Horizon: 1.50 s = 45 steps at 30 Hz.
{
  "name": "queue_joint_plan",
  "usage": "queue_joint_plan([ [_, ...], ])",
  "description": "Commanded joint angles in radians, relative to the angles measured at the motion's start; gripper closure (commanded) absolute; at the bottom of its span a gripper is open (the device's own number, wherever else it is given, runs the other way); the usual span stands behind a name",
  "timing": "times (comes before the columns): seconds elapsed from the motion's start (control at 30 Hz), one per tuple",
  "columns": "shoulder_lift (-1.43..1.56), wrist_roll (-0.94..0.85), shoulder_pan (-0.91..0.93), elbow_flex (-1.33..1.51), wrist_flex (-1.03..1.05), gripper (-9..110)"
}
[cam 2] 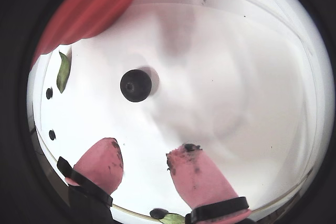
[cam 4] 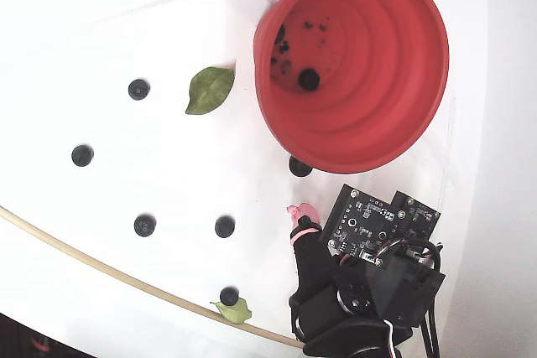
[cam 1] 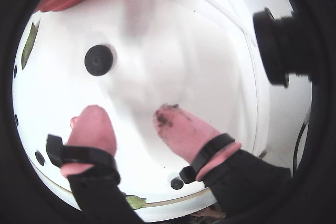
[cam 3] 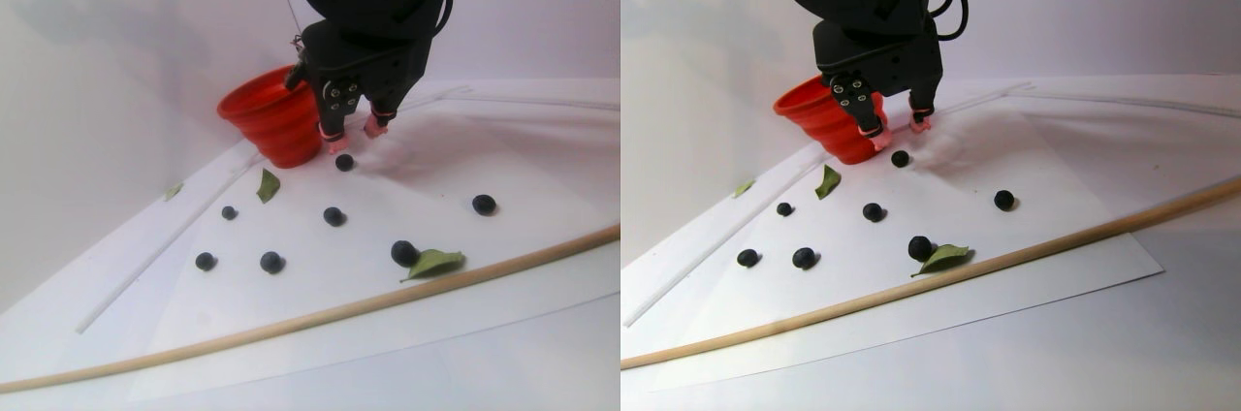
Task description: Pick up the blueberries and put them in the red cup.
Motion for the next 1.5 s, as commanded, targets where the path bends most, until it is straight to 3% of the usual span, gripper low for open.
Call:
queue_joint_plan([
  [0.0,0.002,0.015,-0.008,-0.008,-0.028,84],
  [1.47,-0.344,0.069,-0.071,-0.222,-0.239,83],
])
